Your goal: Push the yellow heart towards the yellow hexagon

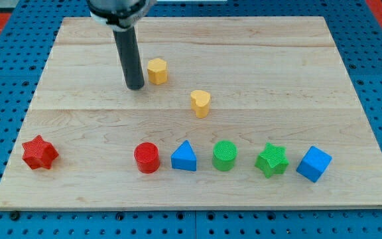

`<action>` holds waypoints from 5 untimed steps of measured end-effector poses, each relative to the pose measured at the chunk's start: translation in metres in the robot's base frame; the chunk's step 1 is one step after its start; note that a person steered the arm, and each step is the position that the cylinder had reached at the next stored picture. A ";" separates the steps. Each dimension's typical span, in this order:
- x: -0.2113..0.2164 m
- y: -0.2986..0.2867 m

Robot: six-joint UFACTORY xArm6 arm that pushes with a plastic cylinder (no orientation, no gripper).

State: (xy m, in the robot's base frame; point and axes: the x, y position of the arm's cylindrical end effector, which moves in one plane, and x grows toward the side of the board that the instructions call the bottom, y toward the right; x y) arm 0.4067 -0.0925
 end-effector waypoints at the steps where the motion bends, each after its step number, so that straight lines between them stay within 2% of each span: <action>1: 0.044 0.034; 2: 0.079 0.079; 3: 0.081 0.131; 4: 0.047 0.137; 5: 0.029 0.079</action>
State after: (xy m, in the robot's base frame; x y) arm 0.4358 -0.0137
